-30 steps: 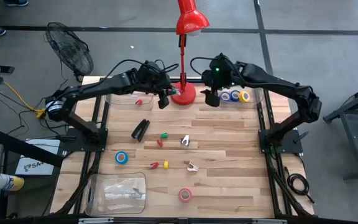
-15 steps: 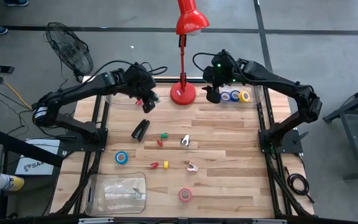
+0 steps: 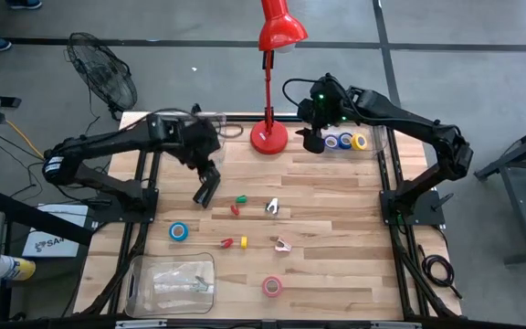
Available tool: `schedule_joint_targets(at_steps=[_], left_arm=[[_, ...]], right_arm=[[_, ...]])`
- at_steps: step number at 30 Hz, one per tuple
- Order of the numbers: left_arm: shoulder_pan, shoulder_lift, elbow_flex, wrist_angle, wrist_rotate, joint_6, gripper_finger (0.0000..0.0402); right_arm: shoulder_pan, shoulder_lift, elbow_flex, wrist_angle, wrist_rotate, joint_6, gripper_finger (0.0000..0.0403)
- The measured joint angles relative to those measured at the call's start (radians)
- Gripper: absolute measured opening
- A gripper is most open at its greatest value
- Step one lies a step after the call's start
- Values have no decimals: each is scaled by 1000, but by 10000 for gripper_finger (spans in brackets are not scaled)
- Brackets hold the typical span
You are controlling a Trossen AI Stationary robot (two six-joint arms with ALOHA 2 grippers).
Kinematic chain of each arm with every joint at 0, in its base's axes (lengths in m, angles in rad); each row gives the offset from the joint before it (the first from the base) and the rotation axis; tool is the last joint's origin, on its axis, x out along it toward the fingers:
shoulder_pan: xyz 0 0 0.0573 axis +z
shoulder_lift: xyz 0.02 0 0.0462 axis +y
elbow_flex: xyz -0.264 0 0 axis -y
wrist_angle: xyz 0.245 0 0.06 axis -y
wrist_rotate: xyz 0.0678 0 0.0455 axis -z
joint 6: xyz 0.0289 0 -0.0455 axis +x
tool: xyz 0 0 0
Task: Pick and place Stapler, Stapler remover, tape
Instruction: Put the light blue stapler remover into the bottom transparent bin
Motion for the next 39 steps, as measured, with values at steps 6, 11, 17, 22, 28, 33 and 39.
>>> schedule_joint_targets(at_steps=[6,11,17,22,28,33,39], left_arm=[[-146,0,0,-113,-44,-218,86],[-270,0,0,-171,-52,-407,86],[-451,0,0,-208,-47,-651,86],[-639,0,0,-210,-40,-832,86],[-884,12,0,-206,-63,-1079,86],[-1065,40,0,-189,-77,-1262,86],[-1202,76,1,-160,-102,-1384,86]], right_arm=[[0,0,0,0,-41,6,225],[1,0,0,-2,-42,22,225],[1,0,0,-9,-42,45,221],[1,0,0,-14,-32,106,222],[1,0,0,-16,-31,142,222],[1,0,0,-17,-31,167,222],[1,1,0,-24,-30,191,222]])
